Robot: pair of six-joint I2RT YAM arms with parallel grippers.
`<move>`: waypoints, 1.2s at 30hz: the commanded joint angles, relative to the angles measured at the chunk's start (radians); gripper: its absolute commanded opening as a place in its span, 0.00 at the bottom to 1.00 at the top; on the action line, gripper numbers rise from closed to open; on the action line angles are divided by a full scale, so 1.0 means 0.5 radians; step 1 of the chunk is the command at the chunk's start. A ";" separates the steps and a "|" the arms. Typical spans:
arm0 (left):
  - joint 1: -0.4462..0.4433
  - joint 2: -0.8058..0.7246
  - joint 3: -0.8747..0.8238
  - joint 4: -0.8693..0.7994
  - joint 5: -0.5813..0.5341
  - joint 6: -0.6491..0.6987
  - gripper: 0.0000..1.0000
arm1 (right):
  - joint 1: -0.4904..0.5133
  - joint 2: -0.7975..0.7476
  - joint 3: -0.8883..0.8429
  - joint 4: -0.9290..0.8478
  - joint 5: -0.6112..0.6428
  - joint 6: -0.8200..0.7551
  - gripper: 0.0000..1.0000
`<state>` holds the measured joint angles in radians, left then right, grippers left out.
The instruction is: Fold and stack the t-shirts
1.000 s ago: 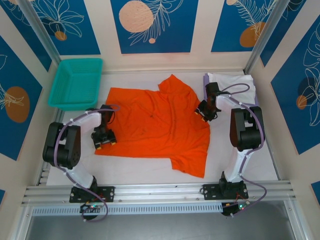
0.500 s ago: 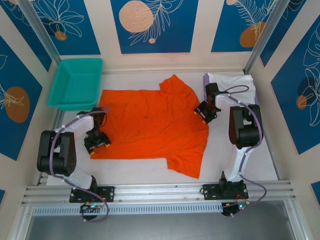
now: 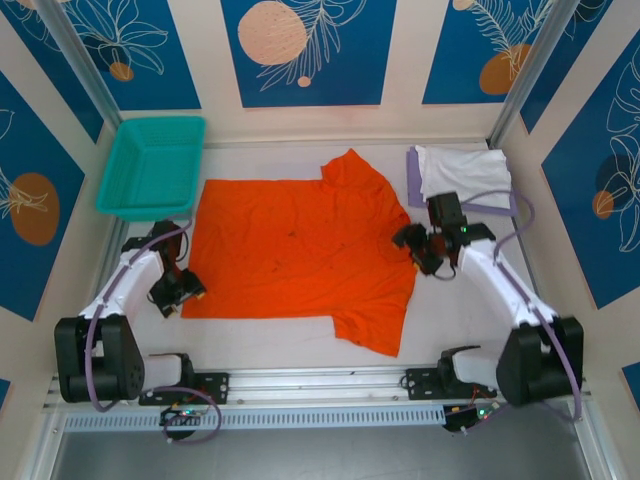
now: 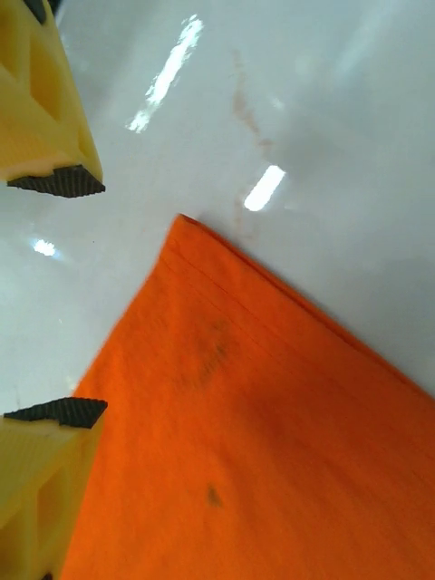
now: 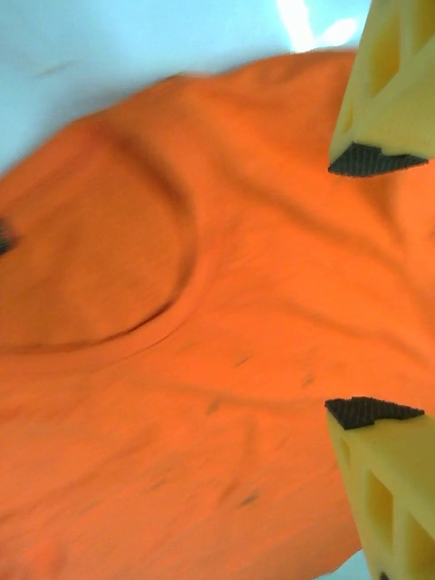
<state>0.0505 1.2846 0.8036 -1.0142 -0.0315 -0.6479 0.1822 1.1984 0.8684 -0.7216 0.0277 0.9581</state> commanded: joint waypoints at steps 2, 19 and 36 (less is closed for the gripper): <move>0.068 0.076 0.008 0.001 0.221 0.001 0.62 | 0.118 -0.396 -0.314 -0.526 -0.099 0.198 0.58; 0.143 0.182 -0.193 0.290 0.326 -0.173 0.64 | 0.736 -0.531 -0.850 -0.422 -0.292 0.847 0.40; 0.144 0.267 -0.196 0.362 0.303 -0.138 0.41 | 0.852 -0.341 -0.999 -0.087 -0.200 0.919 0.26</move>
<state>0.1093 1.4006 0.7074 -0.8318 0.1261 -0.7250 0.5892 1.0126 0.3988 -0.8215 -0.0994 1.3956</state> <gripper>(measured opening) 0.425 0.281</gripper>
